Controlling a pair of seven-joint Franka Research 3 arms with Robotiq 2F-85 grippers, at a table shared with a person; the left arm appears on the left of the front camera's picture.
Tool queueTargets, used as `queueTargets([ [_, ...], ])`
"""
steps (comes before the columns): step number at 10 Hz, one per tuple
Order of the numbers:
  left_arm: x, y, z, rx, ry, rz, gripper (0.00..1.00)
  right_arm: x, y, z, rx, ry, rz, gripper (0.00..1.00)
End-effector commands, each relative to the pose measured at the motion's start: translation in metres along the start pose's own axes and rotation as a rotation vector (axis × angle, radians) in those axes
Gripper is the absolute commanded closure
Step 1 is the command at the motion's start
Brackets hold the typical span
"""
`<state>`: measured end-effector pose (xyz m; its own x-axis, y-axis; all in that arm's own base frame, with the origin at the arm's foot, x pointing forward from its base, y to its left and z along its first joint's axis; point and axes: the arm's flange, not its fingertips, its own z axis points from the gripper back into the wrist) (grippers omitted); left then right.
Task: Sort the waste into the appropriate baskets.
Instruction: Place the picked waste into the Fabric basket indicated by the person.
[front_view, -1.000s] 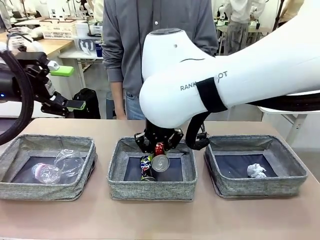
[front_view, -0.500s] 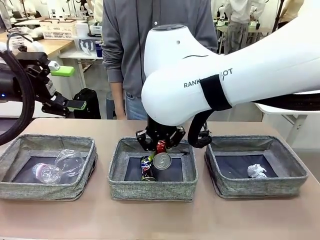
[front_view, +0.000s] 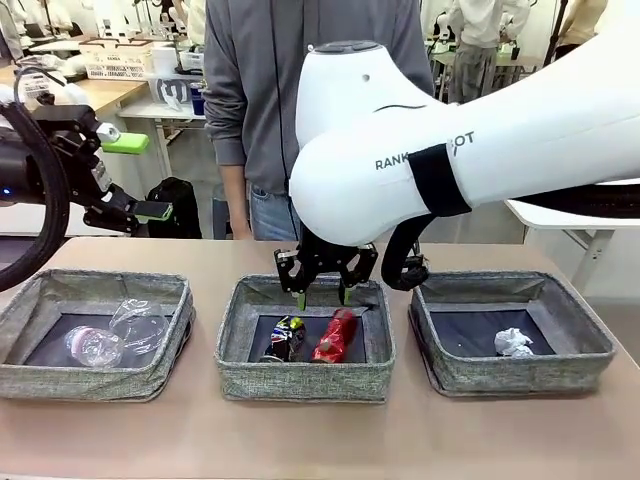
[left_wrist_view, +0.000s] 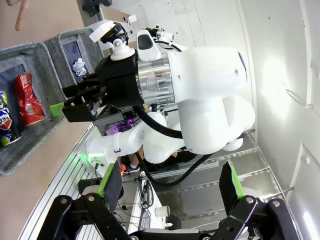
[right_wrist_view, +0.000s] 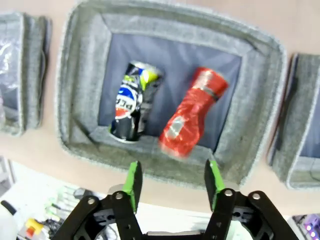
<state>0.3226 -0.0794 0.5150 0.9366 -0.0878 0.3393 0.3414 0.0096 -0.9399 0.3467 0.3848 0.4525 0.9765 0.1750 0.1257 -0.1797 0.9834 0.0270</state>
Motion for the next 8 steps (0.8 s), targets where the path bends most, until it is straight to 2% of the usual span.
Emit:
queueTargets([
  [1,-0.005,0.0,-0.003,-0.021,-0.007,-0.021,0.0,-0.008,-0.008,-0.002,0.028,-0.017,-0.022,0.0],
  [5,-0.005,0.0,-0.003,-0.021,-0.007,-0.021,0.0,-0.009,-0.011,0.001,0.038,-0.015,-0.029,0.0],
  [6,-0.005,0.0,-0.003,-0.021,-0.007,-0.021,0.0,-0.01,-0.016,0.006,0.091,0.0,-0.017,0.0],
  [7,-0.005,0.0,-0.003,-0.021,-0.007,-0.021,0.0,-0.016,-0.029,0.025,0.213,0.03,-0.011,0.0],
  [8,-0.005,0.0,-0.003,-0.021,-0.007,-0.021,0.0,-0.022,-0.049,0.048,0.31,0.12,-0.037,0.0],
])
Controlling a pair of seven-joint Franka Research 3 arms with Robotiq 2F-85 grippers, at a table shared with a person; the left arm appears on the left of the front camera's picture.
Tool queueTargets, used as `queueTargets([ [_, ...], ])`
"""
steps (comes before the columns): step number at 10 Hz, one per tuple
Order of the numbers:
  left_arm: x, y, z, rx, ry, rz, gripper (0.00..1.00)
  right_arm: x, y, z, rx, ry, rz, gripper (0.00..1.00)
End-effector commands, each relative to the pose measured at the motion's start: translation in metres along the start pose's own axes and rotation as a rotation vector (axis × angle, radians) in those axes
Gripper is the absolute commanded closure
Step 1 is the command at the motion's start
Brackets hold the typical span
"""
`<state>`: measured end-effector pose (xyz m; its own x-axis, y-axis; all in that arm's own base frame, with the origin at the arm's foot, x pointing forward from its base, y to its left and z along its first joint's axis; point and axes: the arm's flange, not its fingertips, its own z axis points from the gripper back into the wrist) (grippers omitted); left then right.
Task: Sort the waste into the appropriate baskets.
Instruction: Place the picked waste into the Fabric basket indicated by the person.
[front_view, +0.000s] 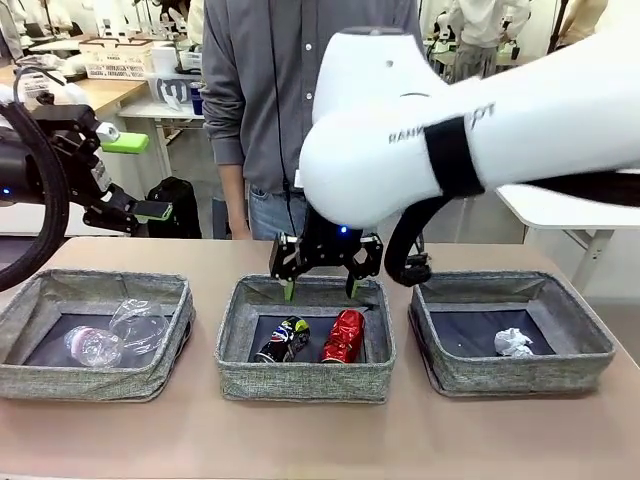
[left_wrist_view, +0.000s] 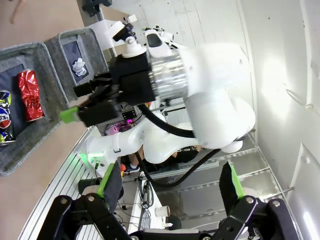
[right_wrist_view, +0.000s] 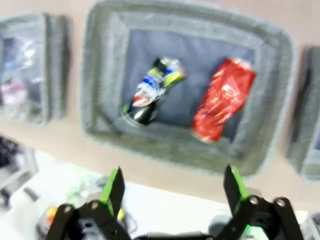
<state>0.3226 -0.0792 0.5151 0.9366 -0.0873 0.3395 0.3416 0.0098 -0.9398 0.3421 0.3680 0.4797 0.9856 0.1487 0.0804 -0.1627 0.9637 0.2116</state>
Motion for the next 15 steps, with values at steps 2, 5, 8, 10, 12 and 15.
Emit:
queueTargets([
  [2,-0.005,0.0,-0.003,-0.021,-0.007,-0.021,0.0,-0.05,-0.091,0.093,0.339,0.203,-0.092,0.0],
  [5,-0.005,0.0,-0.003,-0.021,-0.007,-0.021,0.0,-0.097,-0.182,0.117,0.796,0.109,-0.179,0.0],
  [8,-0.005,0.0,-0.003,-0.021,-0.007,-0.021,0.0,-0.118,-0.204,0.086,0.941,-0.052,-0.334,0.0],
  [10,-0.005,0.0,-0.003,-0.021,-0.007,-0.021,0.0,-0.11,-0.206,0.12,0.892,0.083,-0.225,0.0],
  [12,-0.005,0.0,-0.003,-0.021,-0.007,-0.021,0.0,-0.11,-0.206,0.12,0.892,0.083,-0.225,0.0],
  [15,-0.005,0.0,-0.003,-0.021,-0.007,-0.021,0.0,-0.11,-0.206,0.12,0.892,0.083,-0.225,0.0],
])
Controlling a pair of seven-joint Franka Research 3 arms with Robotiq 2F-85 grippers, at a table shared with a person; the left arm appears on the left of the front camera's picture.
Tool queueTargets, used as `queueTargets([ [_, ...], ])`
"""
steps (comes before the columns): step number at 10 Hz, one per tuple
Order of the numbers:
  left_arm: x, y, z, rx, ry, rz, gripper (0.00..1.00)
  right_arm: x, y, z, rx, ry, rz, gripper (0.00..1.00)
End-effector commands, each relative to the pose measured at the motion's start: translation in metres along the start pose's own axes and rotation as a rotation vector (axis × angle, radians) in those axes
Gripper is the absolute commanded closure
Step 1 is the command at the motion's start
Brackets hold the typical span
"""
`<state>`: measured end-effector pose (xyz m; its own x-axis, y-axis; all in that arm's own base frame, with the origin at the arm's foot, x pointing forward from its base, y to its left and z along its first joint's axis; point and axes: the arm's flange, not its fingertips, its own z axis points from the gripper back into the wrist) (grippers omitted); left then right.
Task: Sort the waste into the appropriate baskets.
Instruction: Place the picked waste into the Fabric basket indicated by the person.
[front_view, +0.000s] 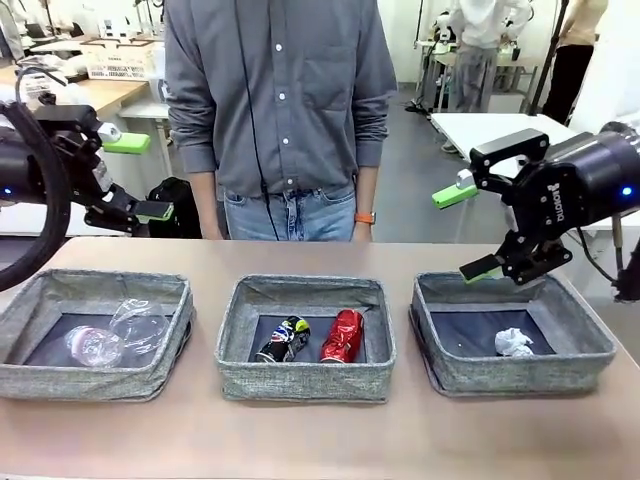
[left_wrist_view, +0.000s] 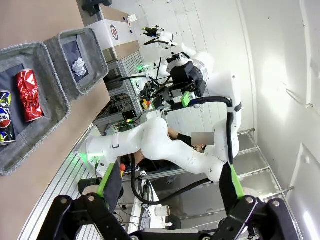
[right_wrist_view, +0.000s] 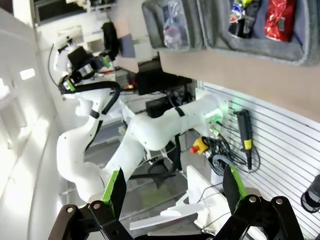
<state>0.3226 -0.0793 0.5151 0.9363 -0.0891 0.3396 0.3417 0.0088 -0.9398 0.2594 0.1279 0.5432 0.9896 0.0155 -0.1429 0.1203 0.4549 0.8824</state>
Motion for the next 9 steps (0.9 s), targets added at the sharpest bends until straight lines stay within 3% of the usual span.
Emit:
queueTargets([
  [1,-0.0048,-0.0003,-0.0031,-0.02,-0.008,-0.02,0.0,0.0022,0.0006,0.0024,0.006,-0.002,0.03,0.0],
  [9,-0.0048,-0.0003,-0.0031,-0.02,-0.008,-0.02,0.0,0.0022,0.0006,0.0024,0.006,-0.002,0.03,0.0],
])
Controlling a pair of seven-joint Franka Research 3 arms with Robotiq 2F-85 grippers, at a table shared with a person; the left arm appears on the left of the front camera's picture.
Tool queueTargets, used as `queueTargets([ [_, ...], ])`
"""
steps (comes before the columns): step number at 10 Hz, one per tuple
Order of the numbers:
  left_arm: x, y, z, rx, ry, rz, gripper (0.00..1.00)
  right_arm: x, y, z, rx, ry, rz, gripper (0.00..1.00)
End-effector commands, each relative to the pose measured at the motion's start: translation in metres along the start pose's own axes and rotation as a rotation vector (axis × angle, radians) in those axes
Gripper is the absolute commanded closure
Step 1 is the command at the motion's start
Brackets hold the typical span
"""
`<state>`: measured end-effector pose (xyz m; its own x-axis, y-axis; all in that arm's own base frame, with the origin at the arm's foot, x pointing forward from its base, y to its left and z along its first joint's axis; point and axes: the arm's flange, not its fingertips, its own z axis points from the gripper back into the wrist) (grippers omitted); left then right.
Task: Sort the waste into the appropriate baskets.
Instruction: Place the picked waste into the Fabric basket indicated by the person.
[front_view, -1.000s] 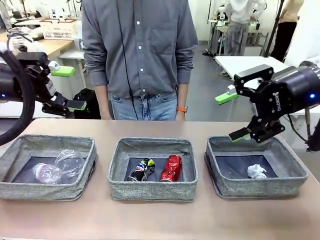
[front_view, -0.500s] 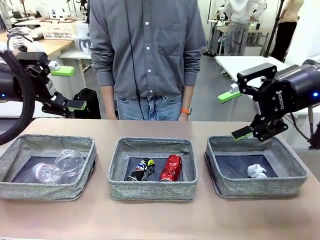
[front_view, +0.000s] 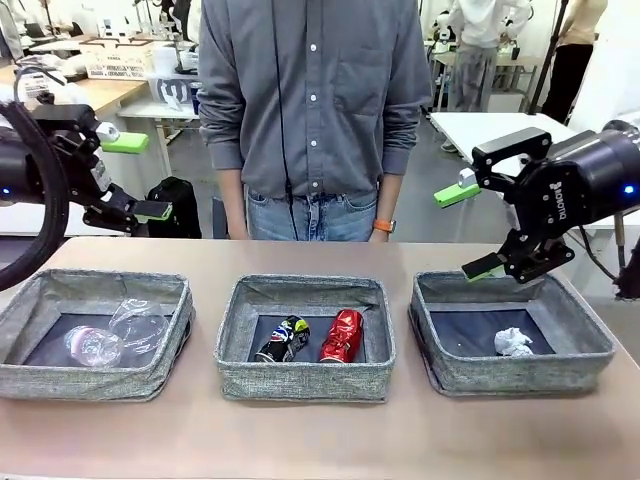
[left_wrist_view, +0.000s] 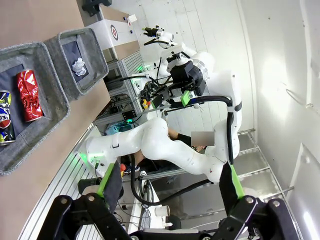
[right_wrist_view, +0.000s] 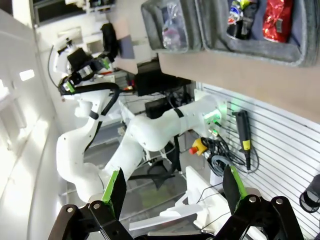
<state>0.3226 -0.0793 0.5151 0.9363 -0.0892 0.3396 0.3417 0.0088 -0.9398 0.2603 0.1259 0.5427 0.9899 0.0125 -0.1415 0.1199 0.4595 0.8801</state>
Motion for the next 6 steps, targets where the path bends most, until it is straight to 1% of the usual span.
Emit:
queueTargets([
  [1,-0.0048,-0.0003,-0.0031,-0.02,-0.008,-0.02,0.0,0.0013,0.0018,0.0007,0.011,0.002,0.03,0.0],
  [6,-0.0048,-0.0003,-0.0031,-0.02,-0.008,-0.02,0.0,0.0013,0.0018,0.0007,0.011,0.002,0.03,0.0],
])
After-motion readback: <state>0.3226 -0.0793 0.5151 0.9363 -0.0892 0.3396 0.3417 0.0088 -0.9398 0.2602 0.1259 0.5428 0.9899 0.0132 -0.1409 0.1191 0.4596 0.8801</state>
